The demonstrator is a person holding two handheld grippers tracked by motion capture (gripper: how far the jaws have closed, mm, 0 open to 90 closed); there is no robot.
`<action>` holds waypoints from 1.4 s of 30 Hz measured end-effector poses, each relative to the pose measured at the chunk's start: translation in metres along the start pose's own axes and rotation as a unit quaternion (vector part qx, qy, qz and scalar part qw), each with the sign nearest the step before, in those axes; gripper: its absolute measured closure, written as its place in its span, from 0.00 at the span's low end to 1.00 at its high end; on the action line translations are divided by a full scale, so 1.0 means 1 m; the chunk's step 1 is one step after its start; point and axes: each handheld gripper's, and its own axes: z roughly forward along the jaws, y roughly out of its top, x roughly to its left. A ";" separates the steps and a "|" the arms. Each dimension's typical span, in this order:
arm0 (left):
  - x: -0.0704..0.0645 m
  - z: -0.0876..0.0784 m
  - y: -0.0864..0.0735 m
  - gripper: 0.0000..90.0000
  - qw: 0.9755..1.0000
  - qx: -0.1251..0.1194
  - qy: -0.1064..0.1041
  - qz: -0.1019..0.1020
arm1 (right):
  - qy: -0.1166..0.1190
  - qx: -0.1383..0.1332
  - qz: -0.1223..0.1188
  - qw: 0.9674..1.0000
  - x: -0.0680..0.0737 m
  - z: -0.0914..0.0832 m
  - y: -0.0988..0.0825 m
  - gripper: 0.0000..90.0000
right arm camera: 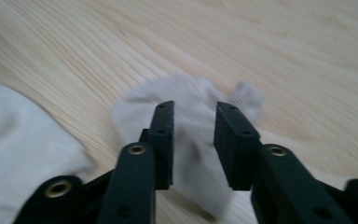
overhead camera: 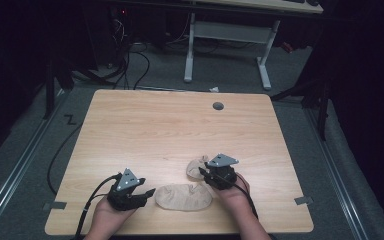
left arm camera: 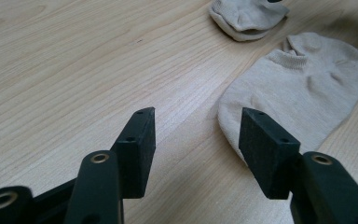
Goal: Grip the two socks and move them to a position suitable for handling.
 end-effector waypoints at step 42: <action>-0.002 0.002 0.000 0.51 1.000 0.006 -0.008 0.006 | 0.038 0.019 -0.043 0.998 0.034 0.027 0.014 0.94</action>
